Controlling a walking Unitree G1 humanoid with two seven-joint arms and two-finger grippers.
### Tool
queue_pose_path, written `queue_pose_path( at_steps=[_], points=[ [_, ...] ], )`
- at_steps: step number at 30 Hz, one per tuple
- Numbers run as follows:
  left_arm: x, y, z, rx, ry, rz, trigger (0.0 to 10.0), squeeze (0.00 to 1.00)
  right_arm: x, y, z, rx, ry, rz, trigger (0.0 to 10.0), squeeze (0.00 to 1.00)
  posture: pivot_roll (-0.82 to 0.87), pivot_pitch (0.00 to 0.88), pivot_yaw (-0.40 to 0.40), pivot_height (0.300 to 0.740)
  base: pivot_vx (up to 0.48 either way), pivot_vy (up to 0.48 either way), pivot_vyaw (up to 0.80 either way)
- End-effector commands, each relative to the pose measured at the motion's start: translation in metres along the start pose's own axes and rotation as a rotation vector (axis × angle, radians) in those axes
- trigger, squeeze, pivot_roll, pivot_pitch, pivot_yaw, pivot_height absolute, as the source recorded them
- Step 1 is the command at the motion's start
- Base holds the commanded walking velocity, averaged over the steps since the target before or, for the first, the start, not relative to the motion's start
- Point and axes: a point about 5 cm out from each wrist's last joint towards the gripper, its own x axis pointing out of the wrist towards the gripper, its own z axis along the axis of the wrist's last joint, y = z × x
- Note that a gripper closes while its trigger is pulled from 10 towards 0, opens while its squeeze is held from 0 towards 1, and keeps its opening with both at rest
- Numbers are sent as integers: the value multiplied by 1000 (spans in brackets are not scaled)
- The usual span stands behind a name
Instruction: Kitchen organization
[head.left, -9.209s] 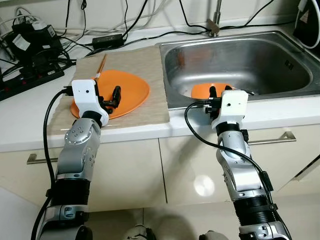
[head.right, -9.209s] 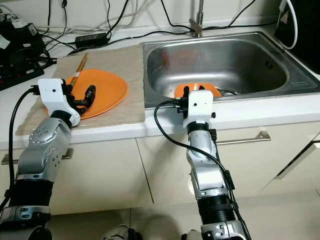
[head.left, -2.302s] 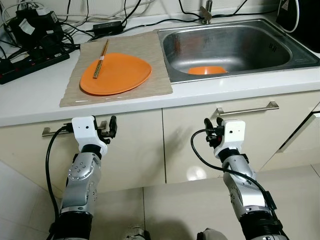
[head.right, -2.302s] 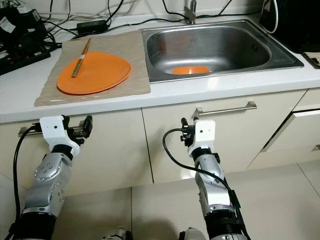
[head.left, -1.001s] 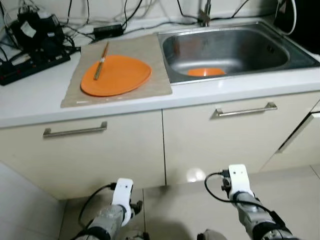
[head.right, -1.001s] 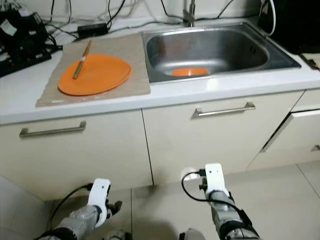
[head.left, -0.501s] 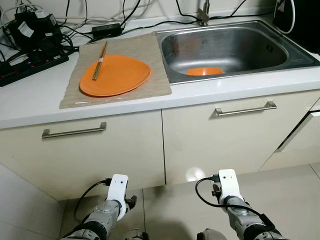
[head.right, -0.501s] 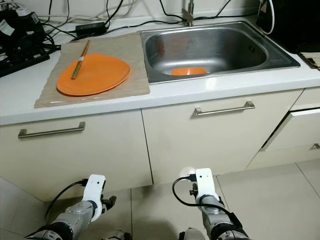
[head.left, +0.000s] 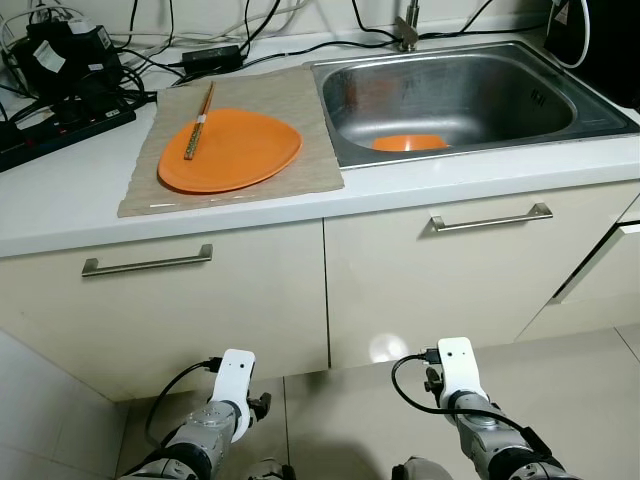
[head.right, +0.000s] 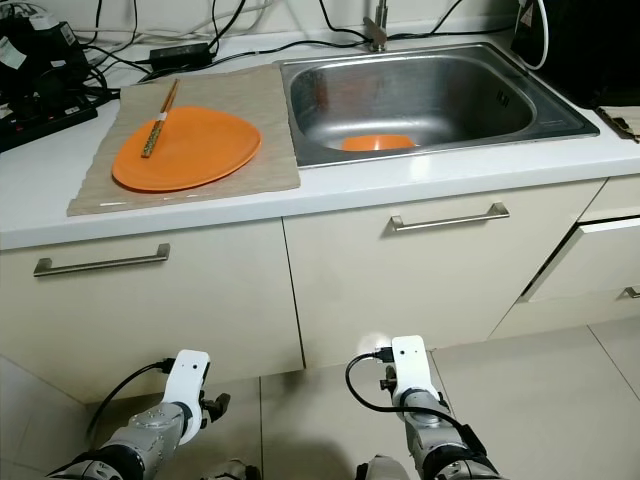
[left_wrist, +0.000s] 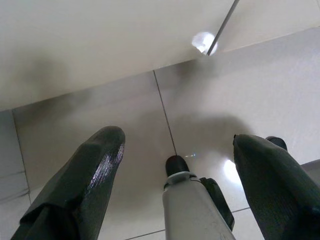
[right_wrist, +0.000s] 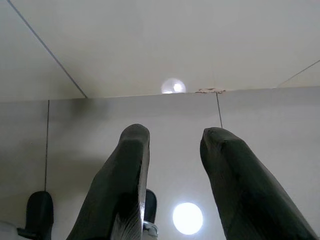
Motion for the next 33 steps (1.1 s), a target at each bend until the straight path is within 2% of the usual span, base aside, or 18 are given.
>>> queue_pose_path(
  at_steps=[1,15,18,33],
  points=[
    [0,3,1,10,2,6,10000,0,0,3,-3,4,14,11,10000,0,-89,0,68,707,0,0,0],
    [0,3,2,22,0,15,10000,0,0,1,0,-1,14,11,10000,0,-95,0,69,707,0,0,0],
    [0,3,2,56,2,24,10000,0,0,2,0,0,15,10,10000,0,-98,0,73,707,0,0,0],
    [0,1,2,55,-1,24,10000,0,1,6,1,-18,12,36,10000,0,-93,0,71,707,0,0,0]
  ],
)
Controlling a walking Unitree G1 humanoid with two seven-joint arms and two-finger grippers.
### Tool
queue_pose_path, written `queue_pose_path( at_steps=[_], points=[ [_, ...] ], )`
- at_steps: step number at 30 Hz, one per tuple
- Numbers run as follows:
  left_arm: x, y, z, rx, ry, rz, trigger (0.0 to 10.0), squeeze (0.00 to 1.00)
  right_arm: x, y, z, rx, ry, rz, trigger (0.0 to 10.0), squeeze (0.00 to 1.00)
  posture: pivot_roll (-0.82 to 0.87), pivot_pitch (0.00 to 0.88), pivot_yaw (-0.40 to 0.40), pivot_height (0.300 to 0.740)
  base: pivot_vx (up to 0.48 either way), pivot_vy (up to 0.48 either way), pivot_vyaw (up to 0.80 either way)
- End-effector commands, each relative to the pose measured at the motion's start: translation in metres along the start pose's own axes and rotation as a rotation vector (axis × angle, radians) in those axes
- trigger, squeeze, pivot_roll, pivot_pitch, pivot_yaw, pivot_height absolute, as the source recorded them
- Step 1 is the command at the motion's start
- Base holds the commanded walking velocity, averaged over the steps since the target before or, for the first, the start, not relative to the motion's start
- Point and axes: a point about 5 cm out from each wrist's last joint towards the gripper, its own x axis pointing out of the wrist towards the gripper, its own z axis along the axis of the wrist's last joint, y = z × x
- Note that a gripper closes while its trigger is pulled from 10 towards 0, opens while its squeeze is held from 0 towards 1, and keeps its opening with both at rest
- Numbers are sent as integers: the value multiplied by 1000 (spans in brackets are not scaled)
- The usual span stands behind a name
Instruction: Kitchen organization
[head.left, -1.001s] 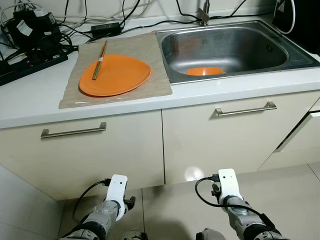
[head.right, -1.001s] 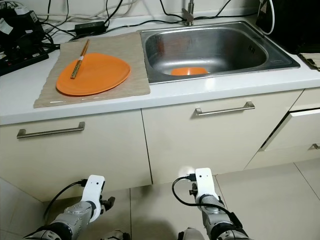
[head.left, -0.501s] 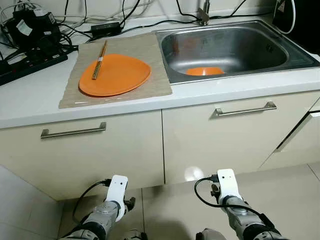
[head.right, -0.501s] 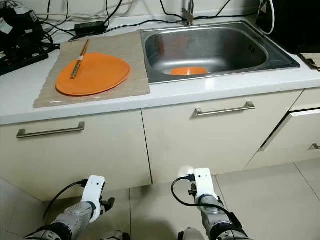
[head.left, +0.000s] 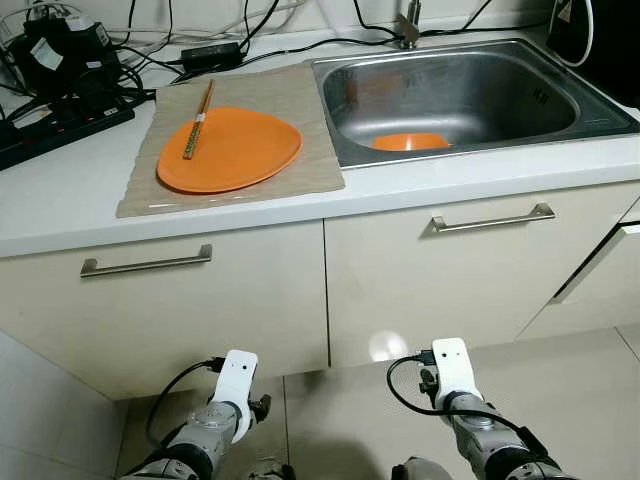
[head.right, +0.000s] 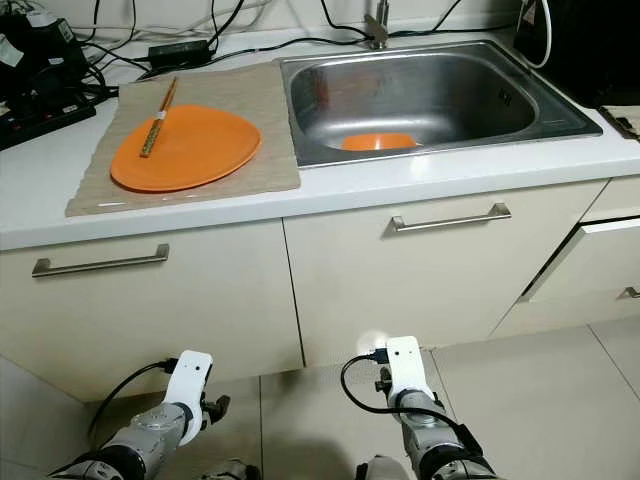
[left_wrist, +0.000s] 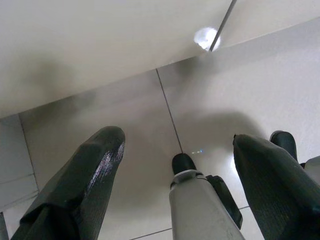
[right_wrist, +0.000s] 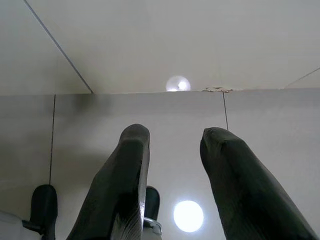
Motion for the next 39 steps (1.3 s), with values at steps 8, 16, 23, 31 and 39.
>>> queue_pose_path(
  at_steps=[8,16,23,31,39],
  points=[
    [0,3,1,12,3,17,10000,0,1,3,1,-14,11,12,10000,0,-95,0,70,707,0,0,0],
    [-1,5,0,13,2,20,10000,0,1,5,0,-26,19,15,10000,0,-78,0,70,707,0,0,0],
    [-1,6,-1,7,9,34,10000,0,1,7,0,-38,25,24,10000,0,-74,0,64,707,0,0,0],
    [-1,6,-2,27,14,34,10000,0,1,6,-1,-48,28,26,10000,0,-75,0,58,707,0,0,0],
    [0,1,-5,-24,12,37,10000,0,-1,0,-5,-26,34,-9,10000,0,-72,40,55,707,0,0,0]
  ],
)
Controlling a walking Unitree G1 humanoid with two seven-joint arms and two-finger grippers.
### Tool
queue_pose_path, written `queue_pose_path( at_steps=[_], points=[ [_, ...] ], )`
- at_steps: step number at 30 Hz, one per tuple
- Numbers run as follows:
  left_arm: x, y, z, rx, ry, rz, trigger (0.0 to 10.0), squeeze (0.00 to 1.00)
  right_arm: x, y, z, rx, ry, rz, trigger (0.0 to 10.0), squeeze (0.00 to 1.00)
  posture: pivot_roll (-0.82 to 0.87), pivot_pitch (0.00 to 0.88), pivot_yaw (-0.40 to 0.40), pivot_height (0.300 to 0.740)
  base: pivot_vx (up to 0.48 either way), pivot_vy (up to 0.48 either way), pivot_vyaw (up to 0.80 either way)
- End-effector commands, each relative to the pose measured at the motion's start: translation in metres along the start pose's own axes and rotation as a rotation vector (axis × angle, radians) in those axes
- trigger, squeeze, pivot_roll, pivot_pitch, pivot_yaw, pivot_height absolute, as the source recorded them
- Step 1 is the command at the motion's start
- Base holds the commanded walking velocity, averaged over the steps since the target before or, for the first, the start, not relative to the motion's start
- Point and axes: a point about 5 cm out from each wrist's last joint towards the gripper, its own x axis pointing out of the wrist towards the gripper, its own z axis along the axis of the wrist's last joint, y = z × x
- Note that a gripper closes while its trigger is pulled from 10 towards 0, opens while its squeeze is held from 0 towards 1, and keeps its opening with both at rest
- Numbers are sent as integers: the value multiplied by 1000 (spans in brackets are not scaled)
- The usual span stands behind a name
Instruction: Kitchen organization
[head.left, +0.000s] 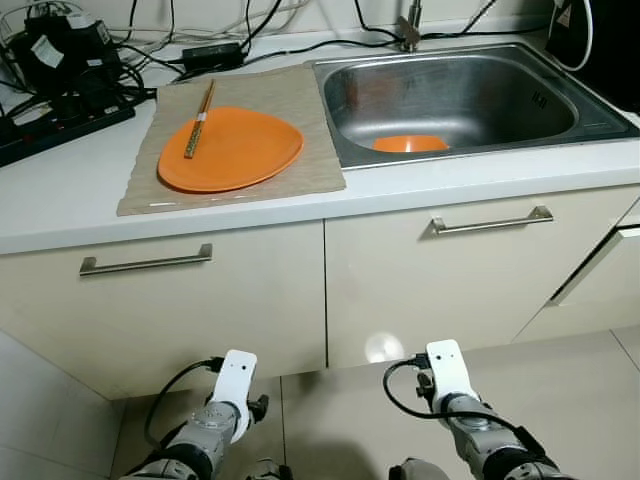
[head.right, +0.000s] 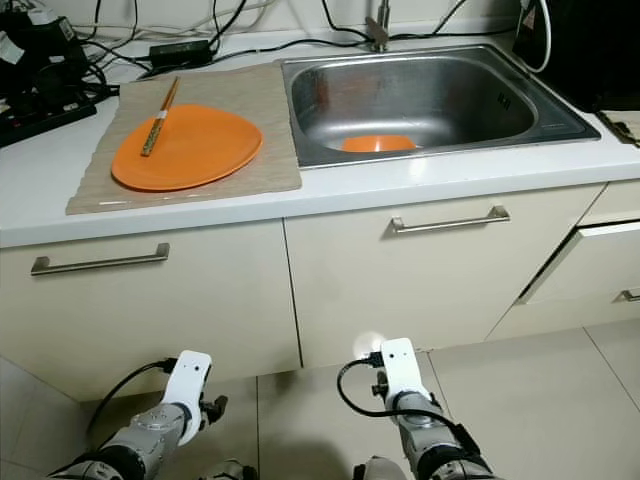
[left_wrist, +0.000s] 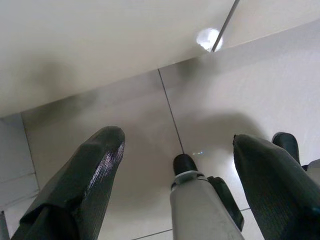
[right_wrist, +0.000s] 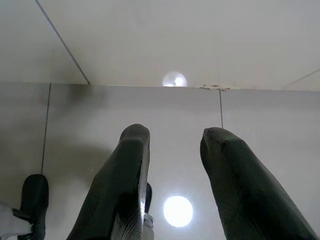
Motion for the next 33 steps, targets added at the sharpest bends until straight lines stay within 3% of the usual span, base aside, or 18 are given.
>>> queue_pose_path(
  at_steps=[1,4,6,14,23,28,33],
  points=[
    [0,-1,-5,-13,17,4,10000,0,-1,-4,-3,13,13,-15,10000,0,-74,48,58,707,0,0,0],
    [0,-2,-6,-15,30,2,10000,0,-1,-5,-4,10,17,-17,10000,0,-77,52,60,707,0,0,0],
    [0,-5,-9,-95,50,7,10000,0,-1,-7,-5,17,22,-27,10000,0,-80,53,61,707,0,0,0],
    [-1,-3,-12,-148,43,42,10000,0,-1,-5,-7,47,25,-27,10000,0,-75,69,64,707,0,0,0],
    [-8,31,-32,-212,80,152,10000,0,-4,31,-12,19,41,13,10000,0,-50,59,24,707,0,0,0],
    [-11,39,-37,-245,54,153,10000,0,-6,43,-17,32,49,20,10000,0,-20,59,20,707,0,0,0],
    [-12,40,-35,-223,-35,128,10000,0,-9,46,-17,48,-18,8,10000,0,-8,46,44,707,0,0,0]
  ],
)
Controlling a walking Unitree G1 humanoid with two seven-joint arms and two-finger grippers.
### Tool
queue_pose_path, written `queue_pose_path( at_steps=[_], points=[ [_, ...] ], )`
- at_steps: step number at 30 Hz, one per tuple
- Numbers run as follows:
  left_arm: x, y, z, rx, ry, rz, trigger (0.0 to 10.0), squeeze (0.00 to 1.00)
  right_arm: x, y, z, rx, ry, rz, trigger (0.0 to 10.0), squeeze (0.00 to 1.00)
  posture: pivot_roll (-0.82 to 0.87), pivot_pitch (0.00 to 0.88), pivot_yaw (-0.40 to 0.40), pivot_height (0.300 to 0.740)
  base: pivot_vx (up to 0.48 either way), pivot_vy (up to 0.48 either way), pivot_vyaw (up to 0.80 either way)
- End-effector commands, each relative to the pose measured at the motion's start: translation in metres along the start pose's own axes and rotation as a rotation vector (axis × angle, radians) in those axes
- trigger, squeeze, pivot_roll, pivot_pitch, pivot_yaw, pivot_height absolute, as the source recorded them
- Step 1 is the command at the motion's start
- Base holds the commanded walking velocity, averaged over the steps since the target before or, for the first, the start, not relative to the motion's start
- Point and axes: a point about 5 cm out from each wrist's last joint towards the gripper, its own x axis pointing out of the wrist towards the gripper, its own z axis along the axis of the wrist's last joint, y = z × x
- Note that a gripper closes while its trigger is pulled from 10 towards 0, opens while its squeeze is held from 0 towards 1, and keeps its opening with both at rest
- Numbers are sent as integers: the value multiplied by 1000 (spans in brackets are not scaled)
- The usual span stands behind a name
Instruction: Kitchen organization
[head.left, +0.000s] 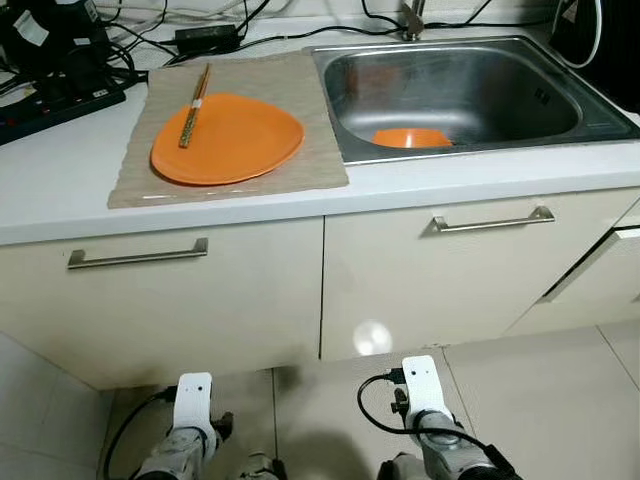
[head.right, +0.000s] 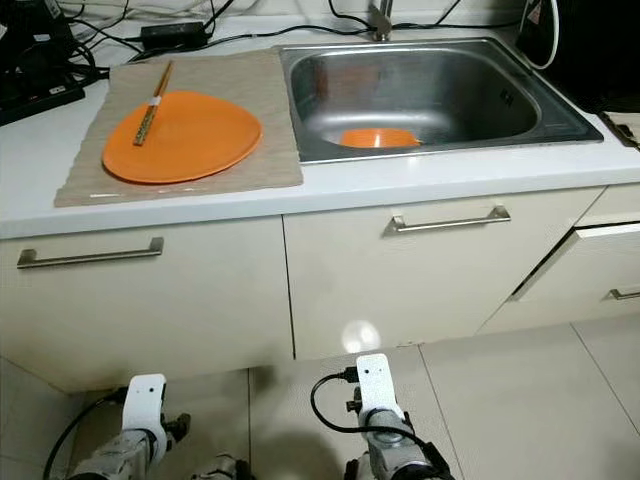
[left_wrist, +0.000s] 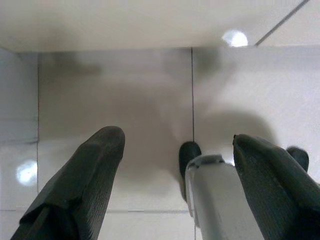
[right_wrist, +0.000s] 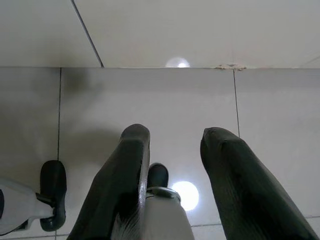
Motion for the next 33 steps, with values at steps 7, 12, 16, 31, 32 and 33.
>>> queue_pose_path(
  at_steps=[7,12,16,31,32,33],
  points=[
    [-2,-15,7,-71,-162,-53,10000,0,-3,-12,4,47,-119,16,10000,0,18,15,47,707,0,0,0],
    [-9,-4,99,-94,-489,-51,10000,0,-2,-19,9,55,-162,70,10000,0,17,0,35,707,0,0,0],
    [-19,-10,123,-116,-610,-58,10000,0,2,-25,40,50,-273,67,10000,0,20,0,26,707,0,0,0],
    [-52,-39,170,-105,-799,-138,10000,0,-12,-24,169,31,-693,85,10000,0,9,0,5,707,0,0,0],
    [-51,-37,168,-110,-792,-130,10000,0,-11,-24,167,31,-686,84,10000,0,8,0,5,707,0,0,0],
    [-51,-37,168,-110,-792,-130,10000,0,-11,-24,167,31,-686,84,10000,0,8,0,5,707,0,0,0]
  ],
)
